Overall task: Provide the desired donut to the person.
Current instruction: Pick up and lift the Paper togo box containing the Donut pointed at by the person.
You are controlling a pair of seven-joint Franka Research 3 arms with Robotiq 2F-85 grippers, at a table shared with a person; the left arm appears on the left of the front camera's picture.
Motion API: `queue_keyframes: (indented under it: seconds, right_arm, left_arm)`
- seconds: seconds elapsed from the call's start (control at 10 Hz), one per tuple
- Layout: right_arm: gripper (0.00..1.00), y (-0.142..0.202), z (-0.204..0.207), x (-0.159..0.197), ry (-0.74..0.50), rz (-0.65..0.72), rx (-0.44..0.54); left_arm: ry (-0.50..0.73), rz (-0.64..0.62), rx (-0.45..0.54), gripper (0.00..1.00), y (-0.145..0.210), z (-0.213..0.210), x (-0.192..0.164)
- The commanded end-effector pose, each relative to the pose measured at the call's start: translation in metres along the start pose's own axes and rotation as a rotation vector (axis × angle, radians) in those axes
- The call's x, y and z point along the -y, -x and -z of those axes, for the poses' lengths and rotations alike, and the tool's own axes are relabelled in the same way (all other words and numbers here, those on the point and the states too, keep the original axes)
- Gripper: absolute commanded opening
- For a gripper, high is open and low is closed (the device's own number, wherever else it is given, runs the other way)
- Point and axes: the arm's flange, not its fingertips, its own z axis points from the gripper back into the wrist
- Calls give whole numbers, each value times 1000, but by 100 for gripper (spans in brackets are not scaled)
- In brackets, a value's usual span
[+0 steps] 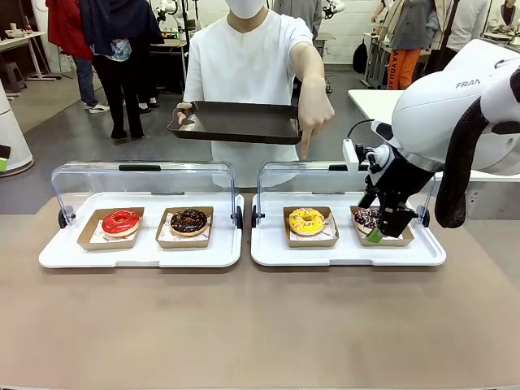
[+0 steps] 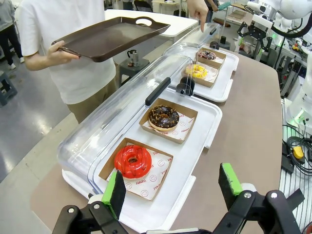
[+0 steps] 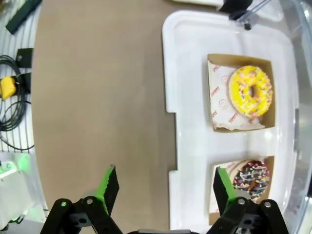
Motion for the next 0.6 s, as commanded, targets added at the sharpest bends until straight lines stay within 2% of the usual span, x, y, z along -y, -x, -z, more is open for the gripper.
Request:
queue_keyframes:
  seconds: [0.0,0.5]
  right_arm:
    - [100,-4,0,-2,2,-17,-6]
    - [100,-4,0,-2,2,-17,-6]
  left_arm:
    - [2,1,14,100,0,0,1]
    - [2,1,14,100,0,0,1]
